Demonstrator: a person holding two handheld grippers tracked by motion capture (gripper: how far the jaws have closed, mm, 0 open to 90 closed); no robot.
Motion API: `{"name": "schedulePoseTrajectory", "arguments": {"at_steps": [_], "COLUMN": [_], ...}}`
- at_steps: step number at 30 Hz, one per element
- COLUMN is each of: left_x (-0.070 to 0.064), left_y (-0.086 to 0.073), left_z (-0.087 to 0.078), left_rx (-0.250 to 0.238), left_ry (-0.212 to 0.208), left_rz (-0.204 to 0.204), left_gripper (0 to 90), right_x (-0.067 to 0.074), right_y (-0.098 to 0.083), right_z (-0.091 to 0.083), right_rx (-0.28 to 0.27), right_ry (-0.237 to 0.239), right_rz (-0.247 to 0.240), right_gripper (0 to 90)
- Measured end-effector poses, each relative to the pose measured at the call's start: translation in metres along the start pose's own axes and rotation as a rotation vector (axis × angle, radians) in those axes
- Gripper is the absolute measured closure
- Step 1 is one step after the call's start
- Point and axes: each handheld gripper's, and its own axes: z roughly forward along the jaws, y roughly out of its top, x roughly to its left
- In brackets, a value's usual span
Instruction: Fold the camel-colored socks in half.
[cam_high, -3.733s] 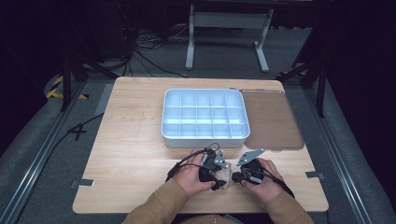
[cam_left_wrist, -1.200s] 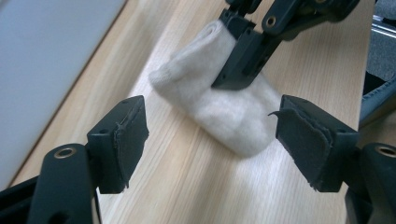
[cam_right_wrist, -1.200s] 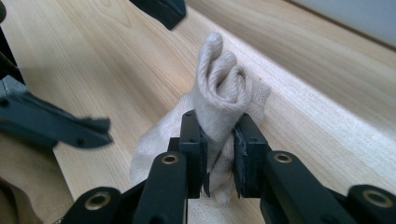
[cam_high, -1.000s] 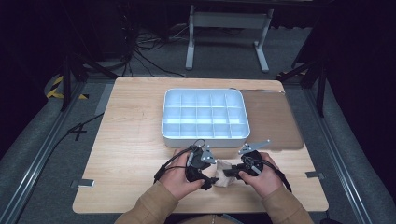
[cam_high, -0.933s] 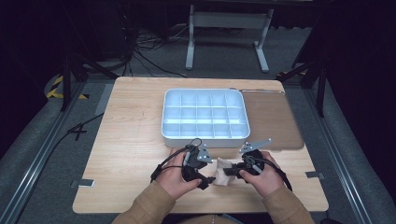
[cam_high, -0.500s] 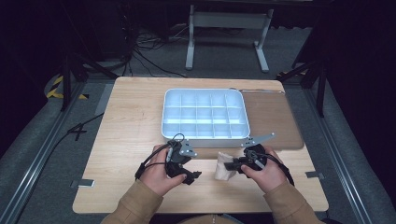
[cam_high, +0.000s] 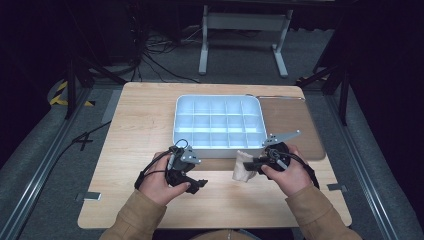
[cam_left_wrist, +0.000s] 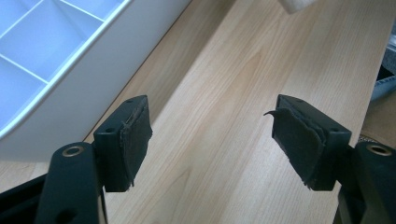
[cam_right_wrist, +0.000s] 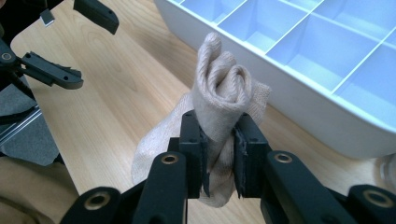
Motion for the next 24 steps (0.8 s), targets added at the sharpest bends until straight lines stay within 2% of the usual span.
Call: {"name": "schedulePoseTrajectory", "arguments": {"at_steps": [6,10,24], "left_x": [0.001,0.001,0.003], "left_y": [0.0,0.0,-0.002], "left_z": [-0.001,0.0,-0.002], "left_rx": [0.0,0.007,0.004], "left_ry": [0.0,-0.002,0.003], "left_rz": [-0.011,0.0,-0.014], "left_gripper": [28.5,28.4,28.1], "right_x": [-0.004,-0.006,-0.02], "right_y": [0.009,0.013,0.026], "right_z": [-0.007,-0.011,-0.023], "right_rx": [-0.009,-0.015,-0.041], "right_ry": [-0.031,-0.045,-0.086], "right_rz": [-0.004,-0.008,-0.009], "right_gripper": [76.4,76.4,76.2]}}
